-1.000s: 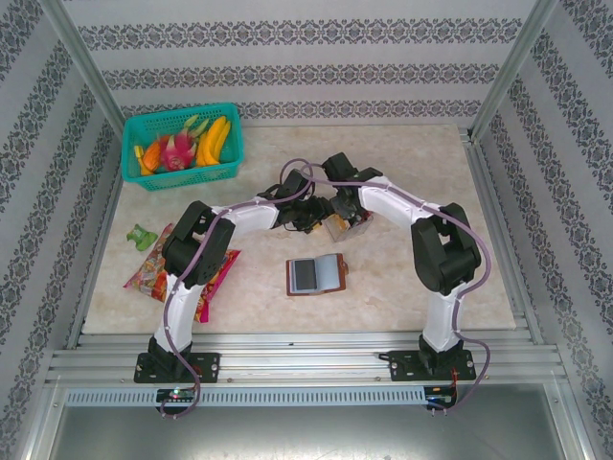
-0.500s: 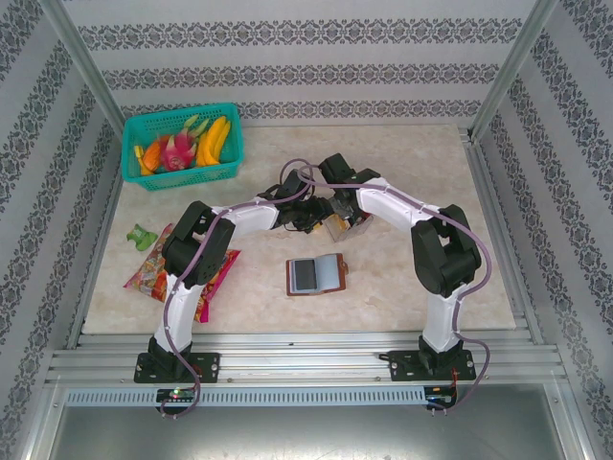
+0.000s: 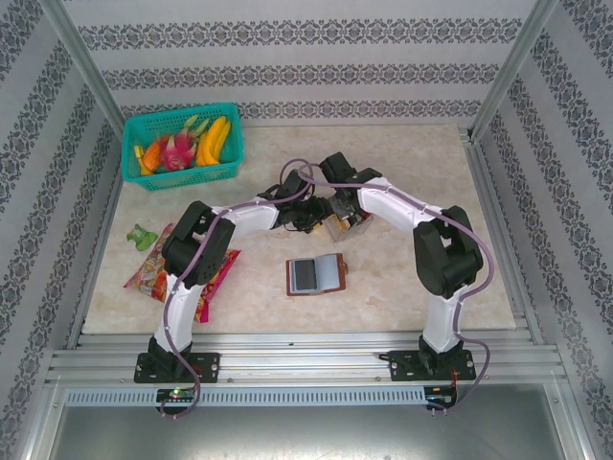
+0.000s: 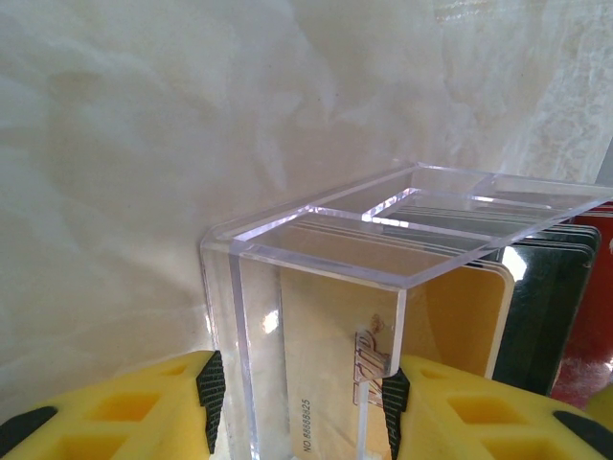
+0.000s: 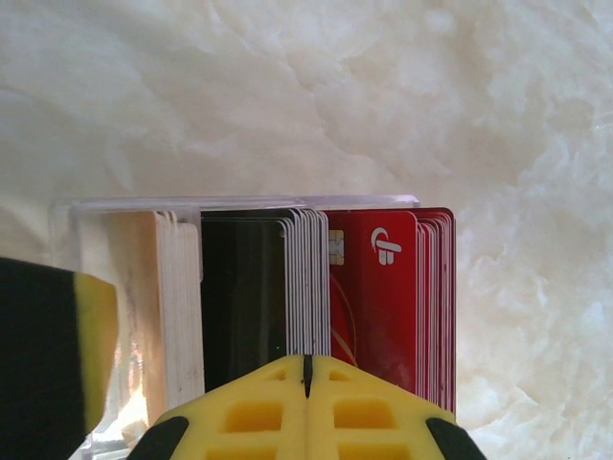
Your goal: Put the credit cards into the card holder
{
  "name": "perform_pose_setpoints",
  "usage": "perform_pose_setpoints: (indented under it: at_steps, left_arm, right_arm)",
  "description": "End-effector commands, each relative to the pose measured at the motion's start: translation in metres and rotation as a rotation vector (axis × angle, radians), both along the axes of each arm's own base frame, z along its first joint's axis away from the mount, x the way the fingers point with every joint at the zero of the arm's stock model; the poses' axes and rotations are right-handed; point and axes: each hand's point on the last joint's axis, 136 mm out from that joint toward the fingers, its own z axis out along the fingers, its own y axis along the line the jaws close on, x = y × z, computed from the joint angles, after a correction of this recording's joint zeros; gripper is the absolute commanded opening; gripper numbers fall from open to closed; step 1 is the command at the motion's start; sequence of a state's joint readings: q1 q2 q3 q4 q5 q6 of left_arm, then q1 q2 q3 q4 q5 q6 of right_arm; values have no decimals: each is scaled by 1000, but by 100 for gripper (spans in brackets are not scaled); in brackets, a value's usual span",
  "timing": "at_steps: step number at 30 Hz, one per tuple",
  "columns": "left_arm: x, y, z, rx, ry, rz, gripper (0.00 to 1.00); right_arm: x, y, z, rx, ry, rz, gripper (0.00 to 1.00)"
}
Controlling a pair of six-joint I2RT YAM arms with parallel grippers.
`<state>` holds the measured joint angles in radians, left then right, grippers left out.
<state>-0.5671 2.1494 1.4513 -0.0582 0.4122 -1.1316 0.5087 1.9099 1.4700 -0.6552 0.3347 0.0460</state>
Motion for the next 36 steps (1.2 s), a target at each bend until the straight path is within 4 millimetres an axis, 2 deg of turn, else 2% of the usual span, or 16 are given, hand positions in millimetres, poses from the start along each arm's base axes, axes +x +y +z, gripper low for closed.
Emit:
perform_pose_setpoints:
  at_steps: [1,4,5,7,10,16,23,28,31,36]
  left_arm:
    - [0,5,-7,8,15,7,50]
    - [1,5,-6,10,13,4,50]
    - [1,5,-6,13,13,6,50]
    - [2,7,-5,13,2,18,43]
    - [3,11,-3,16,-19,36,39]
    - [4,10,-4,3,-11,36,36]
    - [6,9,12,-36,-53,36,39]
    - [10,10,35,-78,-129,40,45]
    - [9,19,39,-62,-143,67,45]
    - [8,40,36,-40,-137,130,47]
  right_arm:
    - [-6,9,18,55,-24,21,4]
    - [-5,7,15,65,-8,3,10]
    - [-6,10,14,95,7,10,12]
    - [-11,23,15,162,19,39,19]
    - [-16,38,14,214,35,78,21]
    - [-15,40,-4,181,80,81,31]
    - [-16,42,-11,181,89,81,32]
    - [-18,40,3,203,53,69,32]
    - [-19,42,8,221,49,69,32]
    - [-19,47,3,222,59,76,32]
